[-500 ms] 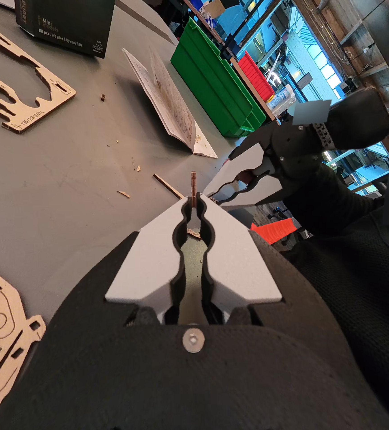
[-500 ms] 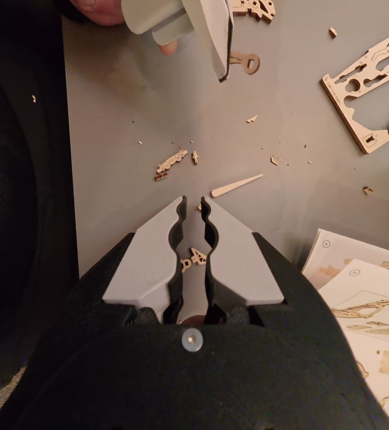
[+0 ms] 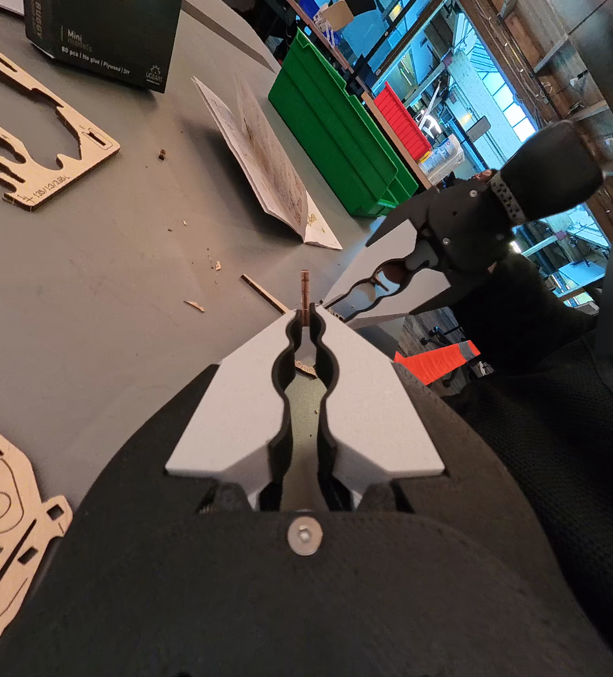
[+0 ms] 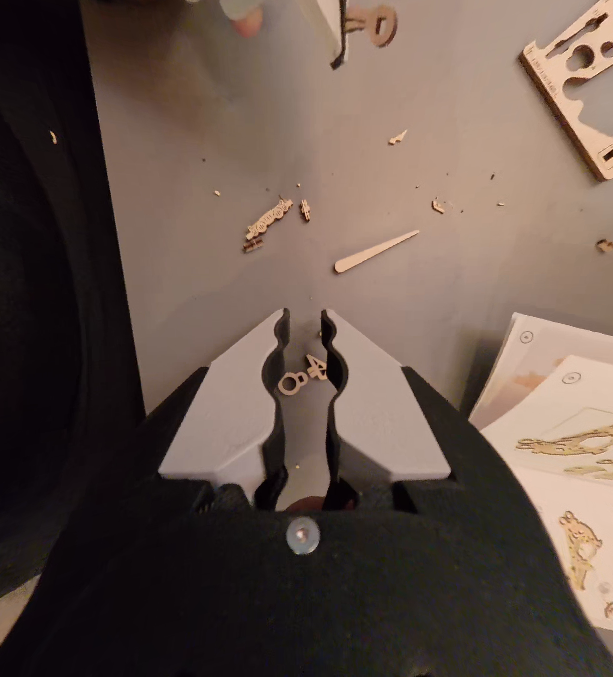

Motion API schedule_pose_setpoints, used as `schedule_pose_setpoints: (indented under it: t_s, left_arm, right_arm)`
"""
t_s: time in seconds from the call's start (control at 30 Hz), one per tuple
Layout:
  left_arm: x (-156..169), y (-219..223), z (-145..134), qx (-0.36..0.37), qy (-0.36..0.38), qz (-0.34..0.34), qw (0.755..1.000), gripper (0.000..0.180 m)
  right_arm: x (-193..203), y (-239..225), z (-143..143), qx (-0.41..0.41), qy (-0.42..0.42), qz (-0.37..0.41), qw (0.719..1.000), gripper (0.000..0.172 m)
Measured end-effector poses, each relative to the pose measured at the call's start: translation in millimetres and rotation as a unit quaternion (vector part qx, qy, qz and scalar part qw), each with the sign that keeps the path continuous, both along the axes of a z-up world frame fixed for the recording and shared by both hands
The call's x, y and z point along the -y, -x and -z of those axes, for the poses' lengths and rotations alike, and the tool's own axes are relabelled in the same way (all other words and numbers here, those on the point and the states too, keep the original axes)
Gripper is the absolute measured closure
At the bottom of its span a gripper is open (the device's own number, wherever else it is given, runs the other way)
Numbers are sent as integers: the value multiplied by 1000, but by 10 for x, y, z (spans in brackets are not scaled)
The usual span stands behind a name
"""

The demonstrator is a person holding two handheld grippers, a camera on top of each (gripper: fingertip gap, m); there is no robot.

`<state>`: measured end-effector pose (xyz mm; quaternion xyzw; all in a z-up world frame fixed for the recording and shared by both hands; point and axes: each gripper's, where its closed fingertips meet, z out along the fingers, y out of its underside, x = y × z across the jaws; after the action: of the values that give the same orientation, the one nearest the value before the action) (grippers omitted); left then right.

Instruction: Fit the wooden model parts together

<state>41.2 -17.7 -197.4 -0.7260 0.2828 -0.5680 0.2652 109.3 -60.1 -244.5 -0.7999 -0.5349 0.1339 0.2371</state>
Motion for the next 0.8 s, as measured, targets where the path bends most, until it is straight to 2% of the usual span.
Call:
schedule_pose_setpoints:
  t_s: [0.13,0.27,0.5,0.63,0.8]
  left_arm:
    - [-1,2,1,0,1,0,1000,179]
    - [1,0,5,-1,1,0,1000,179]
    - [7,-5,12,-3,4,3,1000,179]
    - [11,-4,9,-2,4,4,1000,179]
    - [10,-2,5,0,5,4,1000,180]
  right_arm:
    - [12,-18,-40,-20,5,34,999,159]
    - [-39,-144,-39,-38,16,114,993,161]
    - [-3,-144,79,-44,60,196,978,161]
    - [-50,-133,100,-46,60,206,976,159]
    - [-79,-46,98,-36,40,170,984,158]
